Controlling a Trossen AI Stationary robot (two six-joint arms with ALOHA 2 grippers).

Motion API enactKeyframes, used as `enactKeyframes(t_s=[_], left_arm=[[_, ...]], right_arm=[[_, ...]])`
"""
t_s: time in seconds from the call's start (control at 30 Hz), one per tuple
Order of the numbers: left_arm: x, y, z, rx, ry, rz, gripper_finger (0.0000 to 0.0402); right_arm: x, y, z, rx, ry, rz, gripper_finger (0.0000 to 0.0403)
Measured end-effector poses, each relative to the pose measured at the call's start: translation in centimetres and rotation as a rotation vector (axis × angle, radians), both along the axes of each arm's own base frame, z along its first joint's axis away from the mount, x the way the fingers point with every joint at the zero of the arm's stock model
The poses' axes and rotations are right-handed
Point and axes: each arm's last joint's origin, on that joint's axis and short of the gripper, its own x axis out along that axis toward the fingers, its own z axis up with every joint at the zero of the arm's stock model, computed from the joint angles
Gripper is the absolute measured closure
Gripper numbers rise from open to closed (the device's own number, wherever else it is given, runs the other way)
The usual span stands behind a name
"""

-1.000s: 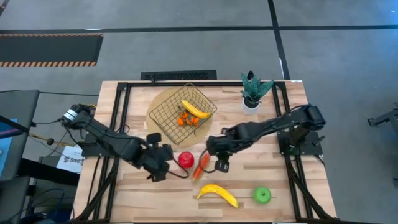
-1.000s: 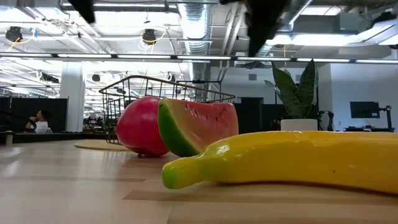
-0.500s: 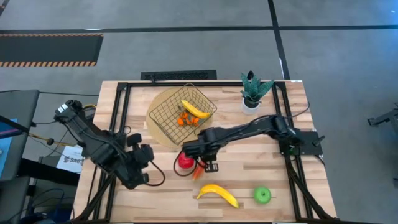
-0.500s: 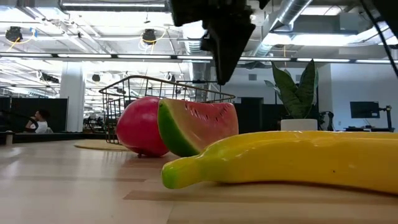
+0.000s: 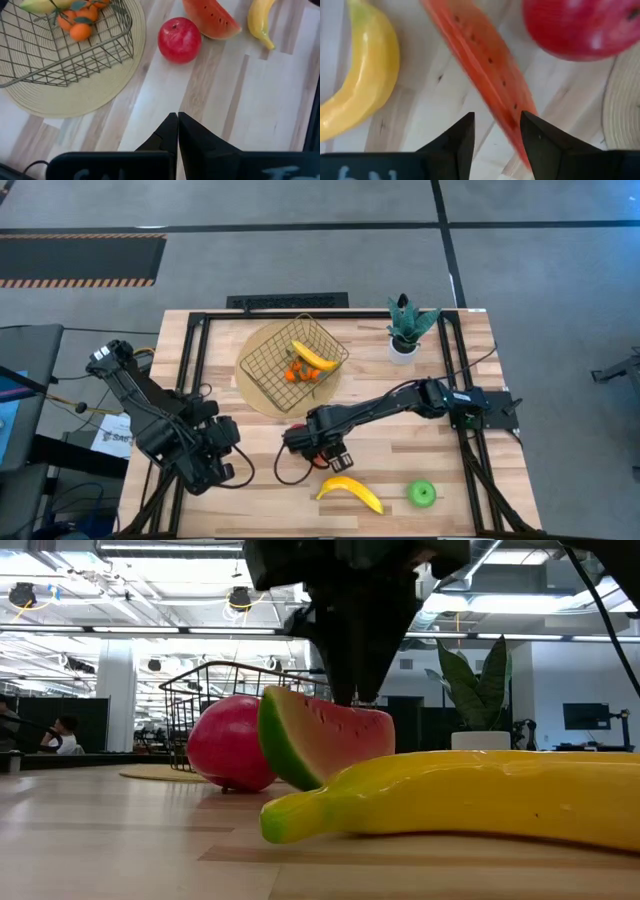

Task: Build produce basket
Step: Put the red watermelon into the wire basket

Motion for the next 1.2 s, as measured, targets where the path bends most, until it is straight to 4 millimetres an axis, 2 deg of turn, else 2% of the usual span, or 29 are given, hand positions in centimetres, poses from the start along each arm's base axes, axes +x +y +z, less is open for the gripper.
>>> enactKeyframes(t_s=[0.17,0.43,0.53,0.67,0.8,0.87,1.0,1.1,1.2], left_arm=[[-0.3,-0.1,0.0,-0.008,0.001,0.021,0.0401],[-0.4,-0.1,0.0,-0.019,-0.003,0.047,0.0401],[-0.4,-0.1,0.0,-0.020,-0.003,0.047,0.0401],[-0.4,-0.1,0.0,-0.021,-0.004,0.050,0.0401],[-0.4,-0.1,0.0,-0.023,-0.005,0.053,0.0401],[-0.4,-0.1,0.0,-0.023,-0.005,0.054,0.0401],[-0.4,-0.1,0.0,-0.023,-0.005,0.054,0.0401],[-0.4,-0.1,0.0,-0.024,-0.005,0.054,0.0401],[-0.4,-0.1,0.0,-0.024,-0.005,0.054,0.0401]], right_arm=[[0.5,0.1,-1.3,-0.001,0.001,0.044,0.0222],[1.7,-1.0,-3.5,0.000,0.002,0.012,0.0221],[1.6,-1.0,-3.6,-0.002,0.013,-0.007,0.0228],[1.5,-1.0,-3.7,-0.006,0.027,-0.076,0.0266],[1.2,-1.1,-3.4,-0.011,0.045,-0.147,0.0345],[0.9,-1.1,-3.0,-0.017,0.060,-0.179,0.0356],[-0.1,-1.4,0.0,-0.008,0.025,-0.267,0.0356],[-1.3,-1.9,3.6,-0.027,-0.056,-0.330,0.0356],[-2.7,-3.1,8.0,-0.063,-0.205,-0.416,0.0356]])
